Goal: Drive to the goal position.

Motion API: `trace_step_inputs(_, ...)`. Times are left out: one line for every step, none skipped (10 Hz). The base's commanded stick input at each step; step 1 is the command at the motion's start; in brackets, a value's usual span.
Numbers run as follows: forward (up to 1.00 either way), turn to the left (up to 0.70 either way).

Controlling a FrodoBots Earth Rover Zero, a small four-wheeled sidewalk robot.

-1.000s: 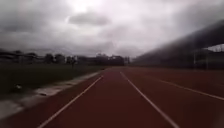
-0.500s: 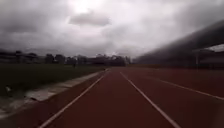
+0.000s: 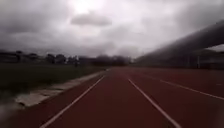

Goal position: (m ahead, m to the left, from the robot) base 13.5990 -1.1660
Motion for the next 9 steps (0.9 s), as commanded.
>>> trace_step_inputs(0.70,-0.18)
trace_step_inputs(0.70,-0.10)
trace_step_inputs(0.70,-0.02)
trace_step_inputs(0.70,-0.14)
trace_step_inputs(0.70,-0.05)
trace_step_inputs(0.70,-0.35)
trace_step_inputs(0.70,-0.35)
trace_step_inputs(0.70,-0.34)
trace_step_inputs(0.70,-0.35)
